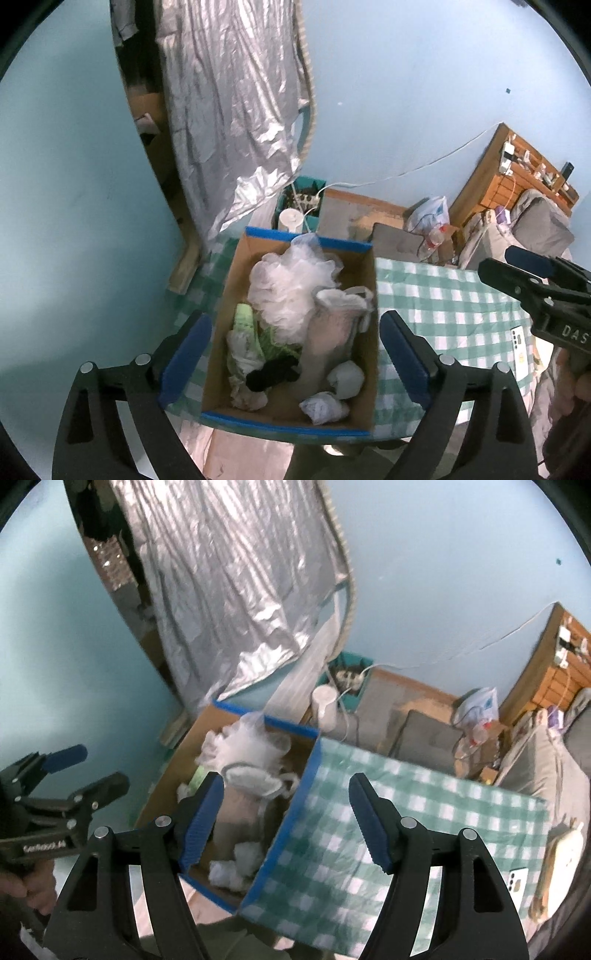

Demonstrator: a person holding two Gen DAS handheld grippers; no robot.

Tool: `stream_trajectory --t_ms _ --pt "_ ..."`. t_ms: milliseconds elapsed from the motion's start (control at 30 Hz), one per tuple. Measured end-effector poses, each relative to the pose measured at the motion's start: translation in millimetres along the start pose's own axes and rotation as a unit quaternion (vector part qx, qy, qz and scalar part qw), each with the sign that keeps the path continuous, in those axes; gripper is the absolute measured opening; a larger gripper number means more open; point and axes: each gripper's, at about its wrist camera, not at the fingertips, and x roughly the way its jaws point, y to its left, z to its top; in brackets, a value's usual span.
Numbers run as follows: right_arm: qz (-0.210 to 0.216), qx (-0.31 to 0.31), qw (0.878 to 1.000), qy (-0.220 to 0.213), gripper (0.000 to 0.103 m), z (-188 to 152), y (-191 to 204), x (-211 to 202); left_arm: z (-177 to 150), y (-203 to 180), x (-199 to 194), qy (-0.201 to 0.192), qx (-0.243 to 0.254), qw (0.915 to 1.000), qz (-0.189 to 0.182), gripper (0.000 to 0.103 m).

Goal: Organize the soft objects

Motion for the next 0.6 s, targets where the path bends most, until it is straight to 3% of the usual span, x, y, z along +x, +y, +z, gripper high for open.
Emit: stream_trajectory --t_ms 100,333,600 --pt "-0.009 0.004 1.0 -0.014 0.07 2 -4 -8 2 -13 -9 -0.027 0.02 0.9992 0.019 0.101" --pt "-0.019 0.014 0.999 -0.024 0.071 2 -13 -17 4 -35 -24 -0.062 0.05 0.9964 0.029 0.102" --pt "-0.028 0.019 0.999 -0.034 0.071 3 -26 -24 6 -49 -30 -0.073 0.057 0.995 0.037 0.102"
